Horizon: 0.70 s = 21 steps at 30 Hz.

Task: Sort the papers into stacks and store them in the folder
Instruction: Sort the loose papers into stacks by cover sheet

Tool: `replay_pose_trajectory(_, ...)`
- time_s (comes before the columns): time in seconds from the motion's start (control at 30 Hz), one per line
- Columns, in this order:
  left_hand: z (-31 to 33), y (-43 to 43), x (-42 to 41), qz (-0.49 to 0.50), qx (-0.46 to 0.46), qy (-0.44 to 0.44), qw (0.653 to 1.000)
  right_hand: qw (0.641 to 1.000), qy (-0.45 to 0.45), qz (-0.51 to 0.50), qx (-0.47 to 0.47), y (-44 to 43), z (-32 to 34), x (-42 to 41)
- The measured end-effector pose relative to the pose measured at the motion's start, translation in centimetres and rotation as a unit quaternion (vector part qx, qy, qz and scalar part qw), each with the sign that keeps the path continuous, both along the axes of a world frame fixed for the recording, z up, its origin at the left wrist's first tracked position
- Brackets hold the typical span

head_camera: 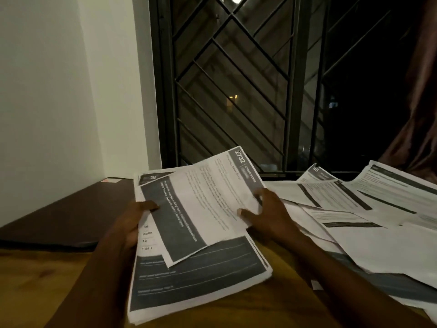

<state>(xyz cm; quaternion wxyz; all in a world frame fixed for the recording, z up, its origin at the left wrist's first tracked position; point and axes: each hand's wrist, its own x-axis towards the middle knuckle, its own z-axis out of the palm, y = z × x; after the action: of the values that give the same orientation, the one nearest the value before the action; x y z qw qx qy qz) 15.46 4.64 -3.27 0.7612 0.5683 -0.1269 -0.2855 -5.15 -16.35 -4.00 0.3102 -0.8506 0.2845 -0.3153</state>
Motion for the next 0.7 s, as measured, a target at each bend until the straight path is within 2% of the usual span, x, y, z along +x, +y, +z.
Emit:
replay_pose_trajectory(0.07,-0.2,0.2,0.5,0.010,-0.031,-0.001,0.999,0.995,-0.083,-0.027,0.047,-0.3,0.3,-0.2)
replay_pose_trajectory(0.17,-0.4,-0.1,0.3,-0.005,-0.054,0.014,0.998,0.977,-0.148,-0.041,0.150,-1.0,0.4,-0.3)
replay_pose_trajectory(0.2,-0.5,-0.2,0.2,-0.013,-0.053,0.014,0.998,0.960,-0.170,-0.017,0.222,-1.1,0.4,-0.2)
replay_pose_trajectory(0.27,-0.5,-0.5,0.1,-0.031,-0.058,0.006,0.998,0.895,-0.235,0.036,0.377,-1.7,-0.1,0.2)
replay_pose_trajectory(0.3,-0.6,-0.7,-0.2,-0.040,-0.060,-0.009,0.997,0.875,-0.258,0.041,0.407,-1.8,-0.2,0.4)
replay_pose_trajectory(0.33,-0.7,-0.8,-0.4,-0.048,-0.065,-0.022,0.997,0.871,-0.276,0.037,0.405,-2.1,-0.1,0.5)
replay_pose_trajectory(0.43,-1.2,-0.7,-1.3,-0.070,-0.085,-0.034,0.993,0.899,-0.286,-0.083,0.320,-2.9,0.2,0.1)
replay_pose_trajectory(0.57,-1.8,-0.8,-0.9,-0.058,-0.045,-0.062,0.995,0.900,-0.305,-0.146,0.275,-5.0,-0.1,-2.1)
replay_pose_trajectory(0.63,-1.7,-0.9,-0.6,-0.070,-0.020,-0.069,0.995,0.908,-0.275,-0.139,0.286,-6.3,0.0,-3.4)
replay_pose_trajectory(0.7,-1.7,-1.2,-0.6,-0.098,0.001,-0.060,0.993,0.916,-0.229,-0.070,0.321,-5.9,0.7,-4.5)
